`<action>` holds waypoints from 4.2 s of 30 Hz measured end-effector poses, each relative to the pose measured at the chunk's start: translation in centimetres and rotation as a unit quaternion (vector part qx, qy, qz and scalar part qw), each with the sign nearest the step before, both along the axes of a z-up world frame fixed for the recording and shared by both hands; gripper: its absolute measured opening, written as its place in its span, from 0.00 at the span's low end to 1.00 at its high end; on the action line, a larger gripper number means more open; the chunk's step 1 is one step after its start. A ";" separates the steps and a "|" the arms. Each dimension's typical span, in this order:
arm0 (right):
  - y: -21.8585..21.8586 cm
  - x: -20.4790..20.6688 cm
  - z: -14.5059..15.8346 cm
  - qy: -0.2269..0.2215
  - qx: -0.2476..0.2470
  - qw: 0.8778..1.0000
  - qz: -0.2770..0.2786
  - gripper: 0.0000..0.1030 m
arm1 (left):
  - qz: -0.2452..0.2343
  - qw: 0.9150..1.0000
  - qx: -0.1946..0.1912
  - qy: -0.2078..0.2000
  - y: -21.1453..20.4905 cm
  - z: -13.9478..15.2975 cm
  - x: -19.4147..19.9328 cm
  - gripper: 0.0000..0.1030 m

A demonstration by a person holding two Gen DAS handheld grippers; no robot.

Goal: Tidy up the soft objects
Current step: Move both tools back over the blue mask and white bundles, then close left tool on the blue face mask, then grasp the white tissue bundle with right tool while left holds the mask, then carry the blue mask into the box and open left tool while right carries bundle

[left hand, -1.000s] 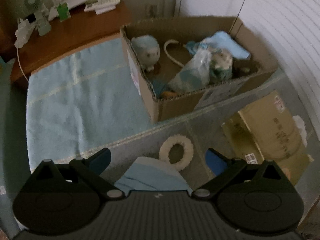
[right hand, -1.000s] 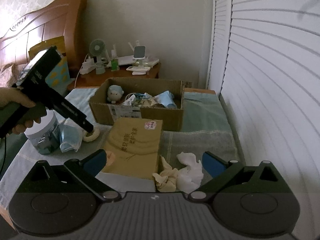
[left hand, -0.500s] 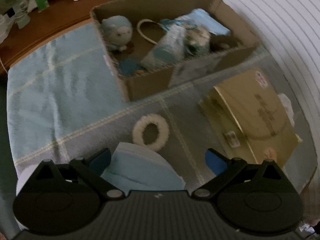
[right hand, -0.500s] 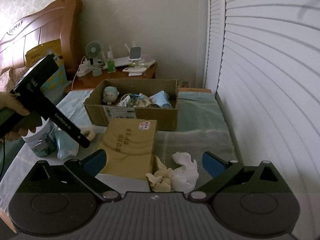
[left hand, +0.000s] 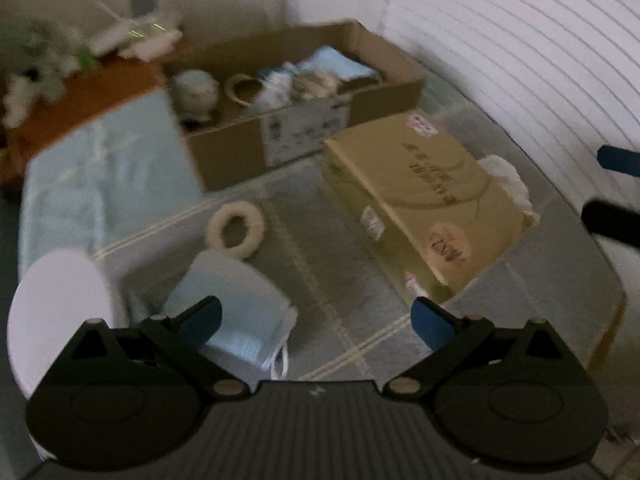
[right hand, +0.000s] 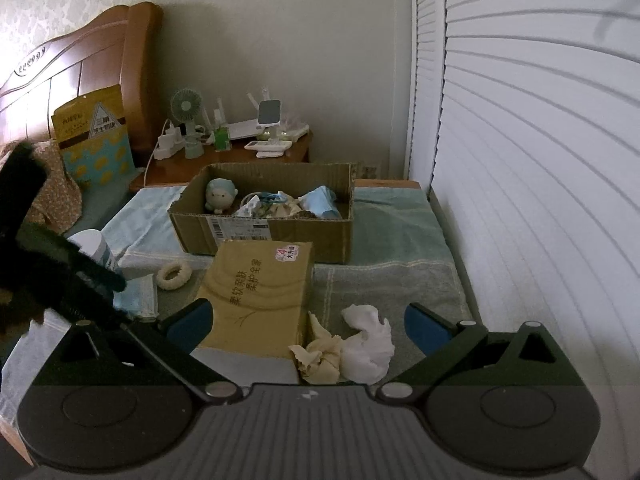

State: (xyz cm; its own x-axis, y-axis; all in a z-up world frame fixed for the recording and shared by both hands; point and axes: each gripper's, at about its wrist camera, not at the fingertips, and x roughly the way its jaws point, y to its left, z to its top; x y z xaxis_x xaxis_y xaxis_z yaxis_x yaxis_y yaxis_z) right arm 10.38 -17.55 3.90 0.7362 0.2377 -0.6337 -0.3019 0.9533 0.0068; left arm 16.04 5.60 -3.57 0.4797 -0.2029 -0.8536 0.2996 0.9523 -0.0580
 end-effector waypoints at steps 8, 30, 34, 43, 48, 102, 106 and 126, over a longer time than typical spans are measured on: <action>0.2 0.1 -0.5 -0.001 -0.001 1.000 0.007 1.00 | 0.108 0.992 0.024 -0.056 0.8 -3.1 -3.7 0.98; -3.9 -0.5 -8.6 0.091 -0.052 0.994 -0.027 1.00 | 0.236 0.967 0.003 -0.093 -0.2 -5.1 -3.1 0.99; -3.5 -0.7 -9.6 0.085 -0.072 0.994 -0.017 1.00 | 0.242 0.964 -0.004 -0.109 -0.7 -4.9 -3.3 0.96; -4.0 -1.9 -10.1 0.048 -0.060 0.997 -0.010 1.00 | 0.272 0.953 -0.016 -0.130 -0.4 -4.3 -4.2 0.80; -3.8 -1.7 -10.1 0.050 -0.061 0.997 -0.013 1.00 | 0.285 0.948 -0.027 -0.137 0.1 -4.0 -3.9 0.80; -3.3 2.0 -8.2 0.016 -0.062 0.996 -0.061 0.46 | 0.215 0.968 -0.027 -0.124 0.6 -4.1 -2.8 0.45; -3.3 2.4 -8.5 0.009 -0.064 0.996 -0.067 0.59 | 0.237 0.963 -0.033 -0.125 1.0 -4.1 -2.5 0.57; -3.6 1.9 -6.1 -0.005 -0.062 0.995 -0.083 0.51 | 0.181 0.976 -0.034 -0.115 1.8 -2.1 -2.4 0.38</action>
